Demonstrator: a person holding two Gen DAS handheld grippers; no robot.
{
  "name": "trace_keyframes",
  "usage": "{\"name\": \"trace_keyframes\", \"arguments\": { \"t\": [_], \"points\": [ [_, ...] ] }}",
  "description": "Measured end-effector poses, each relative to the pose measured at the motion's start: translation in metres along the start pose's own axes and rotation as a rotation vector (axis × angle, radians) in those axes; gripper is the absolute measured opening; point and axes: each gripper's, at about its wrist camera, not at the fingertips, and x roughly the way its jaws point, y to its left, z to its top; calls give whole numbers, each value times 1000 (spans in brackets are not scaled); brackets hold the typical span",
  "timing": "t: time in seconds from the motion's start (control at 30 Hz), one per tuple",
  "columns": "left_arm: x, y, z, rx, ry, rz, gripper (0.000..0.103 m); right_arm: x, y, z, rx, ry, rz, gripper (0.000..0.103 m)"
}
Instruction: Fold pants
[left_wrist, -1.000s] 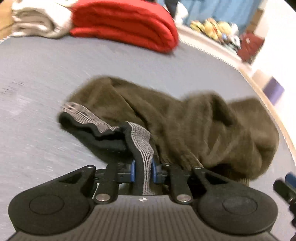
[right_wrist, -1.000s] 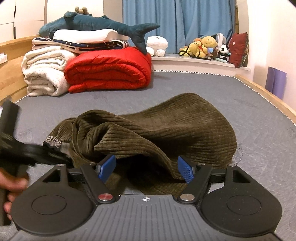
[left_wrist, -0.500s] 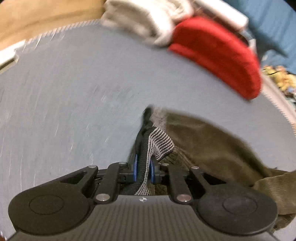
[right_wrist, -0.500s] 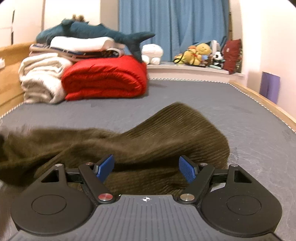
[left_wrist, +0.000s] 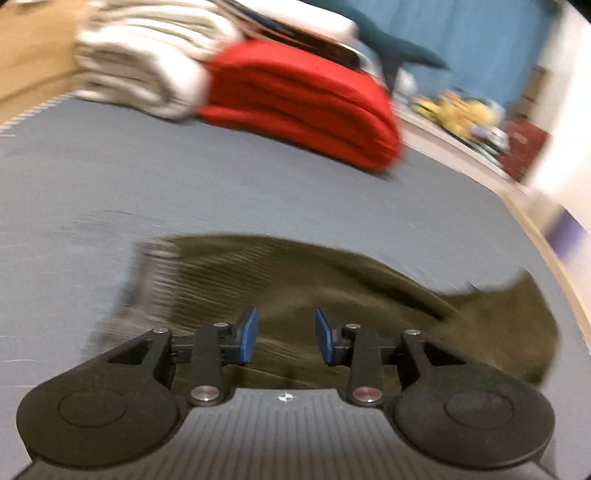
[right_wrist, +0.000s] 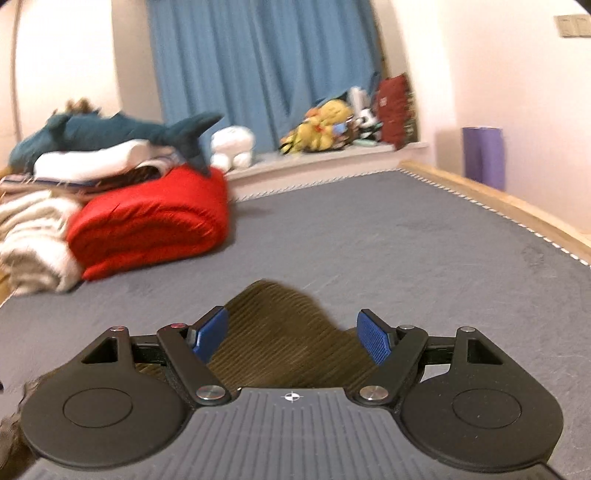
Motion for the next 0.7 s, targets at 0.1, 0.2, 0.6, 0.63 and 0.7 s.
{"name": "trace_keyframes", "arguments": {
  "t": [0.1,0.2,0.6,0.63,0.7],
  "points": [
    [21,-16,-6,34,33,-63,47,21,-17,-17,25,88,-64,78],
    [45,-27,-7,14,81,-109,60,34,-25,-24,47,131,-39,78],
    [88,-52,-35,103,315,-252,19,81,-10,-33,-104,210,27,89],
    [84,-57,-38,147,318,-256,15,86,-11,-34,-105,220,15,89],
    [73,-69,-42,232,317,-265,10,94,-14,-33,-101,229,10,90]
  ]
}}
